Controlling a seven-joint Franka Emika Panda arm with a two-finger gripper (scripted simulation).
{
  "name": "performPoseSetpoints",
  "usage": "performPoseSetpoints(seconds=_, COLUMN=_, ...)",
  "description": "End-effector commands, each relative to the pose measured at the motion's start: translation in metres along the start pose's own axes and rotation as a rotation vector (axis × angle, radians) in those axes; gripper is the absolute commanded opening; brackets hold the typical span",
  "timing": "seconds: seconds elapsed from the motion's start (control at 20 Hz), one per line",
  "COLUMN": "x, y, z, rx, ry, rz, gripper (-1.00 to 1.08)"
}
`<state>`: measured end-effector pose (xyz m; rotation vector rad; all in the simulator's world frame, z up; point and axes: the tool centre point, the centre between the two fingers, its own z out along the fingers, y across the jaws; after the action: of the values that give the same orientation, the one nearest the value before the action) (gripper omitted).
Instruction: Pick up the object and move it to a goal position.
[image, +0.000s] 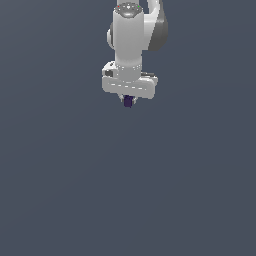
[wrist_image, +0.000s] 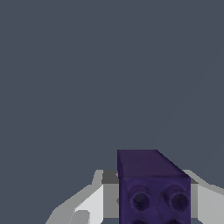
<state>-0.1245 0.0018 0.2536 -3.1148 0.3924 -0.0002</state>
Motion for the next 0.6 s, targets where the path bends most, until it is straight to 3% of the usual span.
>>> performPoseSetpoints(seconds=0.0, x=-0.001, y=0.01, z=-0.025, rx=0.0, ry=-0.001, rz=0.0, gripper=-1.0)
performPoseSetpoints(seconds=0.55, x=0.0, y=0.049, z=-0.124, rx=-0.001, ry=0.0, rz=0.001, gripper=-1.0)
